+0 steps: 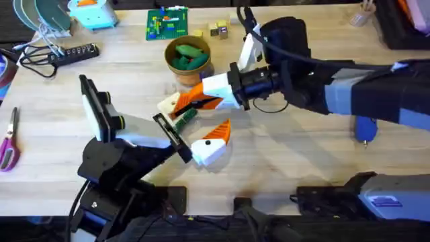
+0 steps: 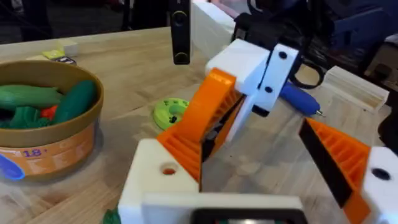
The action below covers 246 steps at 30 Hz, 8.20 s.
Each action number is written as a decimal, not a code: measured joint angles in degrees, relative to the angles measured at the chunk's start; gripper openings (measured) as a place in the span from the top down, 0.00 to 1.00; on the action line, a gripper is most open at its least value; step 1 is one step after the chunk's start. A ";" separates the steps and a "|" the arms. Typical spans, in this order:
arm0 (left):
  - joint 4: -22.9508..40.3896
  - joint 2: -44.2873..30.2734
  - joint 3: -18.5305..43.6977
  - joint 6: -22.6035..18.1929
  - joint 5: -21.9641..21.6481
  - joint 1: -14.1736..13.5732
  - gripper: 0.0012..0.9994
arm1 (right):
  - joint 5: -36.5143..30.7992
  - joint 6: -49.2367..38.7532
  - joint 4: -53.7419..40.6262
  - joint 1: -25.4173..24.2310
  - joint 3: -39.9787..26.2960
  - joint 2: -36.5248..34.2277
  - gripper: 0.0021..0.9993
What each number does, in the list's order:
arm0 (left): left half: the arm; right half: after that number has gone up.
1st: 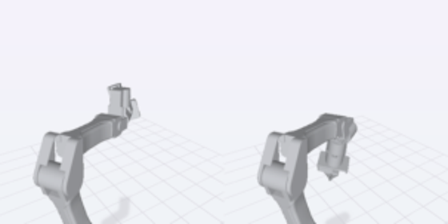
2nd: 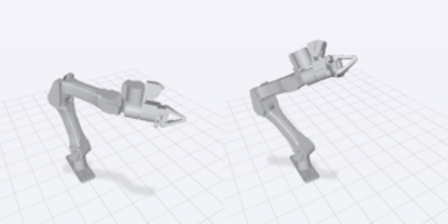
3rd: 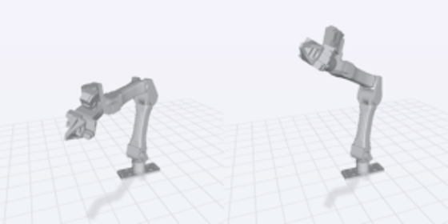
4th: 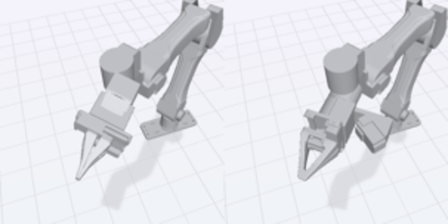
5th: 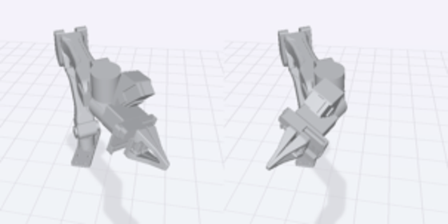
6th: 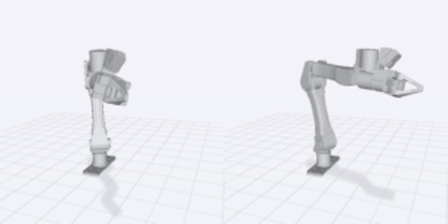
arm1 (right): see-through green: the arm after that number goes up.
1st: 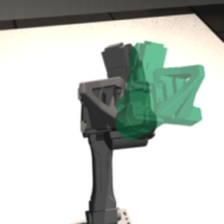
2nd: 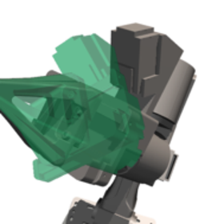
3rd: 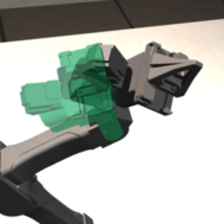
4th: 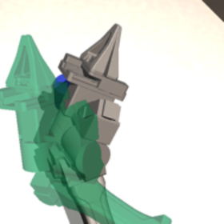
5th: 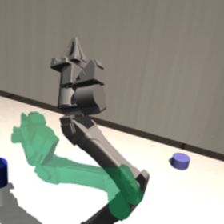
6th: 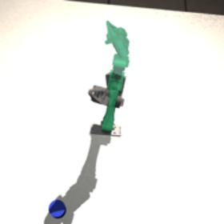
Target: Pick up the gripper from the table and insert it into the empty holder that is missing its gripper. Then pick up a screw, insert it into the mounting hole, and use the screwdriver to tighten it. Finally, clean up the table by picking up the vegetable and placing it into the bucket.
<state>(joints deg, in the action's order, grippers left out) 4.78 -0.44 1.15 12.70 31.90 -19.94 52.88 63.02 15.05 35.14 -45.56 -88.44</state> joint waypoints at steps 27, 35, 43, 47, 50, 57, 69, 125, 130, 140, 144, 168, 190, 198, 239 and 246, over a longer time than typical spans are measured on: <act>0.11 -0.62 0.00 1.01 -0.35 1.11 0.01 | 2.63 4.41 8.89 0.12 -0.02 -5.09 0.88; 0.02 -0.62 0.00 0.42 0.69 1.09 0.01 | 4.20 4.25 8.16 -0.32 -0.02 -5.60 0.61; -0.09 -0.18 0.00 -1.31 5.25 -0.31 0.01 | 6.19 4.26 9.69 -0.27 0.02 -5.60 0.37; -0.07 -0.18 0.00 -1.60 6.60 -0.39 0.01 | 6.82 4.31 10.45 -0.66 0.02 -5.60 0.31; -0.07 -0.18 0.00 -1.63 7.24 -0.39 0.01 | 6.90 4.31 10.47 -0.91 0.02 -5.60 0.23; -0.04 -0.19 0.00 -1.76 7.54 -0.39 0.01 | 5.25 1.55 10.79 -4.80 0.04 -5.60 0.01; -0.07 -0.18 -0.02 -1.79 7.56 -0.39 0.01 | 1.18 -19.39 -13.37 -19.25 -12.05 -5.50 0.01; -0.07 -0.18 -0.02 -1.79 7.56 -0.39 0.01 | -52.72 -76.37 -52.82 -2.28 -28.26 -16.64 0.68; -0.07 -0.18 -0.02 -1.79 7.56 -0.39 0.01 | -53.11 -76.37 -52.37 -2.28 -28.26 -16.70 0.75; -0.07 -0.18 -0.02 -1.79 7.56 -0.39 0.01 | -53.63 -76.39 -51.90 -2.30 -28.35 -16.70 0.99; -0.07 -0.18 -0.02 -1.79 7.56 -0.39 0.01 | -53.72 -76.39 -52.84 -2.30 -29.23 -16.65 0.99; -0.07 -0.18 -0.02 -1.79 7.56 -0.39 0.01 | -54.18 -74.11 -81.31 13.48 -59.65 -10.07 1.00; -0.07 -0.18 -0.02 -1.79 7.56 -0.39 0.01 | -44.91 -61.61 -80.25 21.65 -62.27 -11.51 1.00; -0.07 -0.18 -0.02 -1.79 7.58 -0.39 0.01 | -45.40 -61.46 -81.01 22.07 -62.27 -14.62 1.00; 0.00 -0.25 -0.02 -1.35 7.56 -0.39 0.01 | -51.19 -61.47 -80.64 23.99 -62.51 -16.63 1.00; -0.04 -0.22 -0.02 -1.58 7.56 -0.39 0.01 | -51.62 -61.48 -80.62 24.00 -62.51 -16.90 1.00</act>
<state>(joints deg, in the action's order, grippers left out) 4.73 -0.67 1.13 11.13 39.46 -20.34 1.27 1.54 -65.57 59.14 -108.07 -105.34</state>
